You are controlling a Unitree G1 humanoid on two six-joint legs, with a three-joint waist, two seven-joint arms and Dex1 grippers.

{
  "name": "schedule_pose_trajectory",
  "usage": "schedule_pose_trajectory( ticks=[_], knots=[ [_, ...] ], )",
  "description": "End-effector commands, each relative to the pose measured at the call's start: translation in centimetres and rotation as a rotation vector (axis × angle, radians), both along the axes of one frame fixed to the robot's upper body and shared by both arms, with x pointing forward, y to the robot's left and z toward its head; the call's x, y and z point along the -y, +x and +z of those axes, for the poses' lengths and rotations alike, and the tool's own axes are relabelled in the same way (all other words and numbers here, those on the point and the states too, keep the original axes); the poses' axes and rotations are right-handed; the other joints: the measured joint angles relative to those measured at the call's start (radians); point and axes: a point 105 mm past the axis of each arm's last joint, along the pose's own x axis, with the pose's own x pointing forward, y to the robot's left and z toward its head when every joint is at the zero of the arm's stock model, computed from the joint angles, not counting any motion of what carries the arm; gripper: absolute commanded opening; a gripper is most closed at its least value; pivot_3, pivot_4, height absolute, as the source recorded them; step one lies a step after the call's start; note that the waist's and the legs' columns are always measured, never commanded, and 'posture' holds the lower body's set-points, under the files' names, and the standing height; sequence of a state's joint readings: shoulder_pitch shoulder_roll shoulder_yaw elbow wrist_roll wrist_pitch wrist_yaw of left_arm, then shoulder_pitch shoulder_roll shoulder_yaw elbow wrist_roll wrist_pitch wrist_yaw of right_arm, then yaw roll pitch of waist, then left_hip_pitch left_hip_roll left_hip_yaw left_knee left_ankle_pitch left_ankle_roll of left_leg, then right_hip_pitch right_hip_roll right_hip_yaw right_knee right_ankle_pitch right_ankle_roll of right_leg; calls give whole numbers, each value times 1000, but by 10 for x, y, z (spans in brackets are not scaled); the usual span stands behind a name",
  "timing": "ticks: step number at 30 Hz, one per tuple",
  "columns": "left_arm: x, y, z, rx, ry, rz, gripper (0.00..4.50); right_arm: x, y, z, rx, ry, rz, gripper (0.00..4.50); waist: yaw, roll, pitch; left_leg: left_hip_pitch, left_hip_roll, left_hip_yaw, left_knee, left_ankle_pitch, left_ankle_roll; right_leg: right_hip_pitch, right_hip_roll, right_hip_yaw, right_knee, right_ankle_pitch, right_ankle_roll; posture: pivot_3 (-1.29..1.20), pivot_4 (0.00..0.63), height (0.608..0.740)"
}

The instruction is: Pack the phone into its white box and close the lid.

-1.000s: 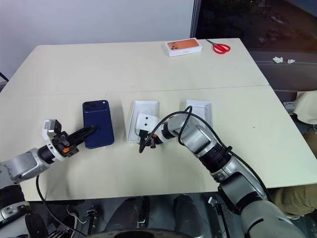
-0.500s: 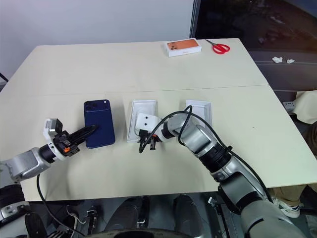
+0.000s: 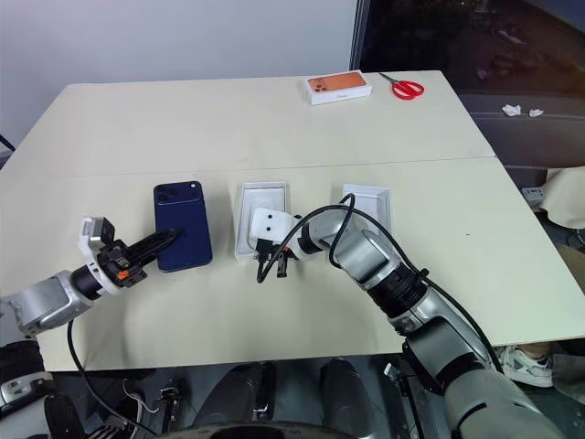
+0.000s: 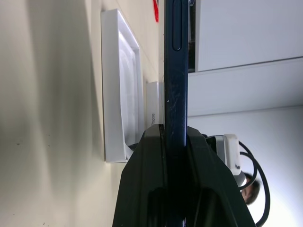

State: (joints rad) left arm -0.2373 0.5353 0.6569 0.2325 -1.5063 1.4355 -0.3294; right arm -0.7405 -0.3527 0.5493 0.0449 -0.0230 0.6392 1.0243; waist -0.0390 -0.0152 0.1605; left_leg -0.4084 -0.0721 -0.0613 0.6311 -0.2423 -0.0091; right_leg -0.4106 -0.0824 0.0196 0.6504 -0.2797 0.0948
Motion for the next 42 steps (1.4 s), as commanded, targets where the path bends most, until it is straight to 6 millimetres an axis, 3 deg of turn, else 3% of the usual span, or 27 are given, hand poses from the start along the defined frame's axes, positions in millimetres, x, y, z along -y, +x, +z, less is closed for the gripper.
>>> schedule_pose_trajectory(
  ticks=[1, 3, 11, 14, 17, 20, 28, 37, 42],
  knots=[
    [-3, -2, 15, 62, -19, -1, 0, -1, 3, 7, -19, 25, -19, 1277, 0, 0, 0, 0, 0, 0, 0, 0, 0, 0, 0, 0, 0, 0, 0, 0, 150, 740],
    [-3, -2, 15, 63, -22, -2, 0, -2, 1, 8, -17, 24, -7, 2285, 1, 0, 0, 0, 0, 0, 0, 0, 0, 0, 0, 0, 0, 0, 0, 0, 150, 740],
    [-3, -3, 16, 64, -27, -4, 0, -7, -1, 32, -99, 139, -4, 2285, 1, 0, 0, 0, 0, 0, 0, 0, 0, 0, 0, 0, 0, 0, 0, 0, 150, 740],
    [-2, -2, 17, 65, -28, -7, 0, -8, 12, 52, -144, 238, -59, 2285, -2, 0, 0, 0, 0, 0, 0, 0, 0, 0, 0, 0, 0, 0, 0, 0, 150, 740],
    [-2, -2, 17, 66, -28, -8, 0, -6, 23, 56, -130, 247, -97, 1473, -1, 0, 0, 0, 0, 0, 0, 0, 1, 0, 0, 0, 0, 0, 0, 0, 150, 740],
    [-2, -2, 17, 67, -29, -8, 0, -3, 33, 38, -42, 151, -117, 33, 0, 0, 0, 0, 0, 0, 0, 0, 0, 0, 0, 0, -1, 0, 0, 0, 150, 740],
    [-2, -3, 17, 62, -24, -4, 0, -14, 29, 10, 82, 22, -57, 33, -3, 0, 0, -1, 0, 0, 0, 1, -1, -1, 0, 0, 0, 0, 0, 0, 150, 740],
    [0, -3, 18, 67, -23, -7, 0, -13, 54, -1, 255, -80, -90, 33, -2, 0, 0, 0, 0, 0, 0, 1, -2, -1, 0, 0, 0, 0, 0, 0, 150, 740],
    [-1, -4, 18, 66, -22, -9, 0, -10, 49, -10, 256, -96, -52, 33, -1, 0, 0, 0, 0, 0, 1, 1, -2, -1, 0, 0, 0, 0, 0, 0, 150, 740]
  ],
)
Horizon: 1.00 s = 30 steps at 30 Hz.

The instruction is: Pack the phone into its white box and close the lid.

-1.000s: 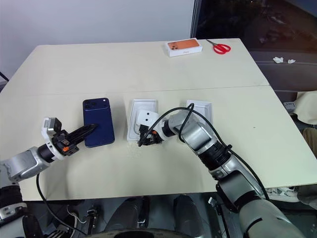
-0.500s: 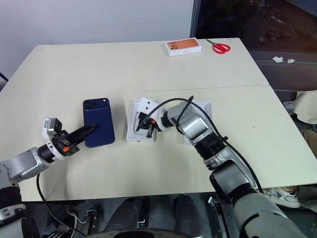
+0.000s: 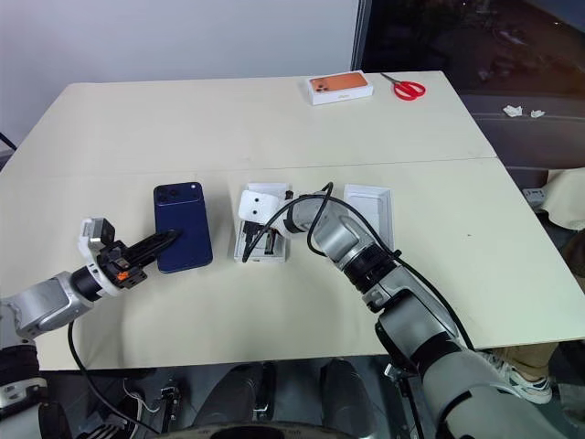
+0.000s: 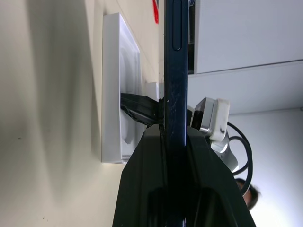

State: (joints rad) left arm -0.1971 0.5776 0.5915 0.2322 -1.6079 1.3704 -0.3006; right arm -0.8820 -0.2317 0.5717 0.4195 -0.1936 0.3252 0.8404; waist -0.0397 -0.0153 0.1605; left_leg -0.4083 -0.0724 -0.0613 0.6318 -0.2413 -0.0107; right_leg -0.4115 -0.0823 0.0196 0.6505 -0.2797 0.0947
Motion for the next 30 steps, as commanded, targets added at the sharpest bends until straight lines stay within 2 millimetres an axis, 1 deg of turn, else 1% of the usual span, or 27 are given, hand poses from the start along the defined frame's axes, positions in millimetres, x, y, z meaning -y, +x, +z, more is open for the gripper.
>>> schedule_pose_trajectory(
  ticks=[1, 4, 6, 7, 8, 11, 14, 17, 19, 21, 23, 25, 27, 30],
  knots=[
    [0, -3, 17, 71, -15, -15, 0, 5, -4, -10, -40, -12, 0, 33, 0, 0, 0, 0, 0, 0, 0, 0, 0, 0, 0, 0, 0, 0, 0, 0, 150, 740],
    [0, -3, 17, 71, -14, -16, 0, -3, -11, 5, -149, 124, -5, 33, 0, 0, 0, 0, 0, 0, 0, 0, 0, 1, 0, 0, 0, 0, 0, 0, 150, 740],
    [1, -3, 17, 71, -14, -17, 0, -6, -16, 13, -201, 180, 8, 537, -1, 0, 0, 0, 0, 0, 0, 0, 0, 1, 0, 0, 0, 0, 0, 0, 150, 740],
    [1, -2, 17, 71, -15, -17, 0, -6, -17, 15, -190, 175, 23, 838, -1, 0, 0, 0, 0, 0, 0, 0, 0, 1, 0, 0, 0, 0, 0, 0, 150, 740],
    [1, -2, 17, 71, -15, -18, 0, -5, -17, 19, -176, 175, 24, 1287, -1, 0, 0, 0, 0, 0, 0, 0, 0, 1, 0, 0, 0, 0, 0, 0, 150, 740],
    [2, -2, 18, 72, -17, -24, 0, -2, -15, 41, -117, 196, 38, 2802, -2, 0, 0, 0, 0, 0, -1, 0, 0, 0, 0, 0, 0, 0, 0, 0, 150, 740],
    [2, -2, 18, 72, -17, -26, 0, -5, -28, 58, -172, 265, 90, 2802, -1, 0, 0, 0, 0, 0, -1, 0, 0, 0, 0, 0, 0, 0, 0, 0, 150, 740],
    [2, -1, 18, 71, -15, -27, 0, -4, -39, 58, -235, 273, 115, 2802, -2, 0, 0, 0, 0, 0, -1, 0, 1, 0, 0, 0, 0, 0, 0, 0, 150, 740],
    [2, 0, 18, 71, -14, -27, 0, -2, -45, 54, -269, 260, 125, 2802, -1, 0, 0, 0, 0, 0, -1, -1, 2, 0, 0, 0, 0, 0, 0, 0, 150, 740],
    [2, 0, 19, 73, -14, -29, 0, 4, -55, 37, -278, 181, 158, 2802, 2, 0, 0, 0, 0, 0, -1, -1, 2, 0, 0, 0, 0, 0, 0, 0, 150, 740],
    [2, 0, 19, 73, -15, -30, 0, 8, -61, 23, -279, 128, 170, 2802, 5, 0, 0, 0, 0, 0, -1, -1, 2, 0, 0, 0, -1, 0, 0, 0, 150, 740],
    [1, 0, 19, 71, -14, -30, 0, 11, -63, 13, -263, 87, 170, 2802, 5, 0, 0, 0, 0, 0, 0, -2, 3, 0, -1, 0, -1, 0, 0, 0, 150, 740],
    [0, -1, 19, 69, -15, -28, 0, 9, -64, 5, -256, 72, 162, 2802, 2, 0, 0, 0, 0, 0, -1, -2, 3, 0, -1, 0, 0, 0, 0, 0, 150, 740],
    [-1, -1, 19, 68, -16, -26, 0, 6, -59, 1, -224, 66, 141, 2802, -3, 0, 0, 0, 0, 0, -1, -1, 2, 0, 0, 0, 0, 0, 0, 0, 150, 740]
  ],
)
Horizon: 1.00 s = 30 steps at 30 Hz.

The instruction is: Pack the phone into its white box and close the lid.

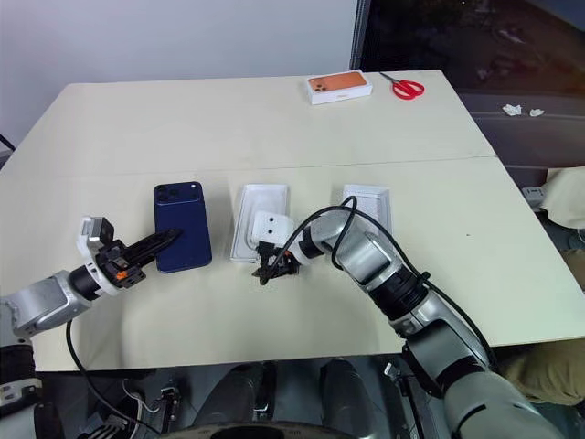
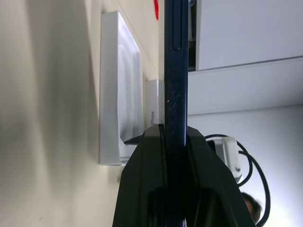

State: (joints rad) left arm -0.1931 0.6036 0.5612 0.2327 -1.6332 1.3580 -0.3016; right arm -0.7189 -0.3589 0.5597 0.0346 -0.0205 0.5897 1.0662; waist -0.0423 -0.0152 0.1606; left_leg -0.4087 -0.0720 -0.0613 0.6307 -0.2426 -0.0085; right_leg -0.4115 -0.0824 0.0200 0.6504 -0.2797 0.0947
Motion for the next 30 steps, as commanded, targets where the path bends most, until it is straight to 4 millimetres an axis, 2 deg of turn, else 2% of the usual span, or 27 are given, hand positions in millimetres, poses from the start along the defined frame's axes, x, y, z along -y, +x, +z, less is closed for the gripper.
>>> schedule_pose_trajectory(
  ticks=[1, 25, 28, 30],
  knots=[
    [-1, -1, 17, 68, -26, -13, 0, -9, 2, 6, 73, 13, 10, 2802, 0, 0, 0, 0, 0, 0, 0, 0, 0, 0, 0, 0, 0, 0, 0, 0, 150, 740],
    [2, -1, 21, 81, -40, -7, 0, -2, 14, 2, 59, -13, -34, 2802, 6, 0, 0, 0, 0, 0, 1, 0, -1, 0, 0, 0, 0, 0, 0, 0, 150, 740],
    [1, -1, 22, 82, -41, -4, 0, -3, 14, 4, 60, -13, -31, 1997, 6, 0, 0, 0, 0, 0, 1, 1, -1, 1, 0, 0, 0, 0, 0, 0, 150, 740],
    [0, -1, 24, 86, -47, -7, 0, -4, 15, 5, 60, -4, -36, 1997, 6, 0, 0, 0, 0, 0, 1, 0, -1, 0, 0, 0, 0, 0, 0, 0, 150, 740]
  ],
)
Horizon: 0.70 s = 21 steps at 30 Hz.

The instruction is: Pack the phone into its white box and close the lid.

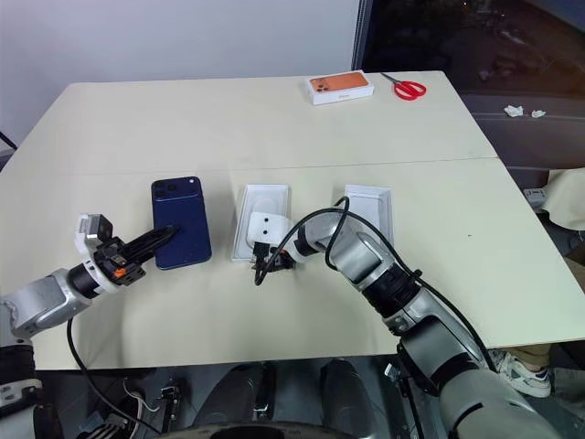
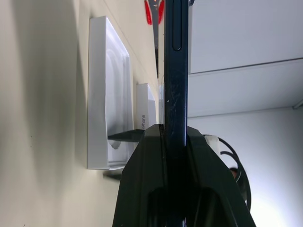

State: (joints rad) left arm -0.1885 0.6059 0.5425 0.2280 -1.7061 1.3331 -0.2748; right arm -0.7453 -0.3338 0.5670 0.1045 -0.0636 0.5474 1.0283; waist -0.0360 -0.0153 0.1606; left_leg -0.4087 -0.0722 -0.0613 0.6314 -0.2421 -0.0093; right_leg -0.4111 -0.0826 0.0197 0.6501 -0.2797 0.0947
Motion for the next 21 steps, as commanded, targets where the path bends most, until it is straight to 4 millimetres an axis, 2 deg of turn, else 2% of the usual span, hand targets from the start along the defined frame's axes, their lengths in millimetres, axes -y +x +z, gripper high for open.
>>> schedule_pose_trajectory(
  ticks=[1, 16, 21],
  knots=[
    [-3, -2, 19, 71, -15, -6, 0, -2, 4, 9, 6, 25, -11, 1997, 0, 0, 0, 0, 0, 0, 0, 0, 0, 0, 0, 0, 0, 0, 0, 0, 150, 740],
    [-4, -2, 20, 64, -26, -8, 0, 6, 0, 1, 8, -17, 8, 1997, 2, 0, 0, 0, 0, 0, 0, 0, 0, 0, 0, 0, 0, 0, 0, 0, 150, 740],
    [-5, -2, 20, 60, -24, -4, 0, 10, -13, -6, -47, -35, 43, 1997, 5, 0, 0, 0, 0, 0, 0, 0, 0, 0, 0, 0, 0, 0, 0, 0, 150, 740]
  ],
)
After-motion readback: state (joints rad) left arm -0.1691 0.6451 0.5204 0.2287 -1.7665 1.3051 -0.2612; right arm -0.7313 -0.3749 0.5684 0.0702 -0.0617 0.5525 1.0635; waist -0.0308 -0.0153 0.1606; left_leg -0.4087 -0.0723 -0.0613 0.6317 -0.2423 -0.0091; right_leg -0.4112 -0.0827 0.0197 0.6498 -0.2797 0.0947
